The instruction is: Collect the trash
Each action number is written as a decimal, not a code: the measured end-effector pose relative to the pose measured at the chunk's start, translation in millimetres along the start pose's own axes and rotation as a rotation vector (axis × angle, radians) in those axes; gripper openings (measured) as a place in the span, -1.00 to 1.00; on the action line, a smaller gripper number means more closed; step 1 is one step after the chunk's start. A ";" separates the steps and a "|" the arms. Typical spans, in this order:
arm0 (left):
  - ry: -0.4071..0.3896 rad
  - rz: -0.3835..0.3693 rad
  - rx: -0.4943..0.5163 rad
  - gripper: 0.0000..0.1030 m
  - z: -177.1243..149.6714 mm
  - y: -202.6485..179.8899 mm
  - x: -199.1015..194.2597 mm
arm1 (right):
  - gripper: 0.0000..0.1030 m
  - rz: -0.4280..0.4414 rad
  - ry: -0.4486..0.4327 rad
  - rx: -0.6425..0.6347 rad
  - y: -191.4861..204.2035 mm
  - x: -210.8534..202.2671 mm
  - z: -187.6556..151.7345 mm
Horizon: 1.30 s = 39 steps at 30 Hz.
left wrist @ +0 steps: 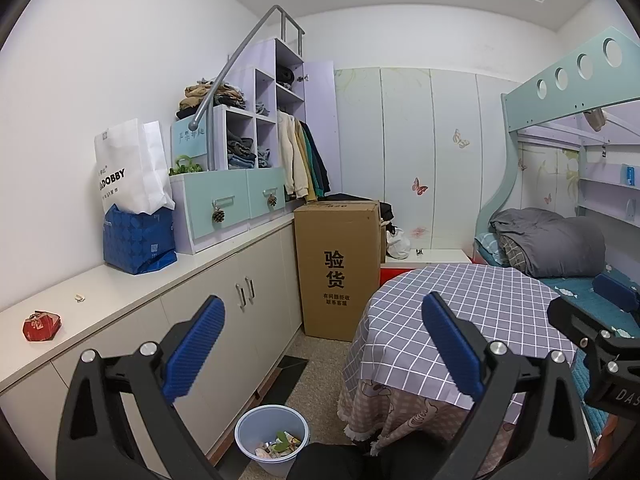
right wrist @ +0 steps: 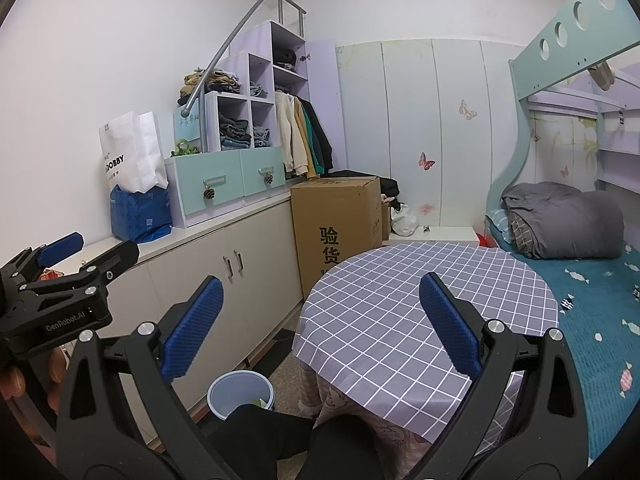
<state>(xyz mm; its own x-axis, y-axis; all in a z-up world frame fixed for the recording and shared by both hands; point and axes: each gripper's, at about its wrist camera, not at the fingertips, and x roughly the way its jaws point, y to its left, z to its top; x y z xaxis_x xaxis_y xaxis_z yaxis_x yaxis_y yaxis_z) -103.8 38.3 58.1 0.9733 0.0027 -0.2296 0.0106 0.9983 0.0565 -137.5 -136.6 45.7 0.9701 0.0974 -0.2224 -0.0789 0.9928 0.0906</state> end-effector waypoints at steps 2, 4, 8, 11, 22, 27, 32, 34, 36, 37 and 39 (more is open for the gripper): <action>0.000 0.000 0.000 0.88 0.0 -0.3 0.0 | 0.87 0.000 0.000 0.001 0.1 -0.1 0.0; 0.000 0.000 0.000 0.88 -0.2 -0.5 -0.1 | 0.87 0.000 0.001 0.000 0.0 0.0 -0.2; 0.001 0.001 -0.001 0.88 -0.3 -0.8 -0.1 | 0.87 0.005 0.005 -0.001 -2.6 -0.4 -1.1; 0.000 0.001 0.000 0.88 -0.4 -0.4 0.0 | 0.87 0.007 0.007 -0.002 -4.4 -0.7 -1.7; 0.002 0.000 0.002 0.88 -0.1 -0.3 0.5 | 0.87 0.015 0.017 0.002 -7.6 -1.3 -4.4; 0.004 -0.004 0.005 0.88 0.7 2.1 0.6 | 0.87 0.018 0.023 0.003 -10.7 0.5 -4.3; 0.007 -0.007 0.006 0.88 0.4 5.3 1.2 | 0.87 0.020 0.027 0.003 -11.1 0.0 -5.8; 0.008 -0.008 0.006 0.88 0.0 6.0 1.1 | 0.87 0.022 0.030 0.005 -12.1 0.9 -5.9; 0.009 -0.009 0.006 0.88 -0.6 6.2 1.1 | 0.87 0.022 0.032 0.005 -13.2 0.9 -6.4; 0.010 -0.009 0.006 0.88 -0.5 6.3 1.4 | 0.87 0.022 0.033 0.005 -13.4 0.4 -7.1; 0.011 -0.009 0.007 0.88 -0.2 7.3 2.6 | 0.87 0.023 0.033 0.005 -13.8 1.0 -6.1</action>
<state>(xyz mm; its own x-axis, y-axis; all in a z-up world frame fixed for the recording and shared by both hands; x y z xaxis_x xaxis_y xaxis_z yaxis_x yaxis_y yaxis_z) -101.3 45.6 57.7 0.9705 -0.0056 -0.2411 0.0211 0.9979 0.0615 -136.9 -149.8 38.3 0.9599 0.1227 -0.2521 -0.0999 0.9898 0.1014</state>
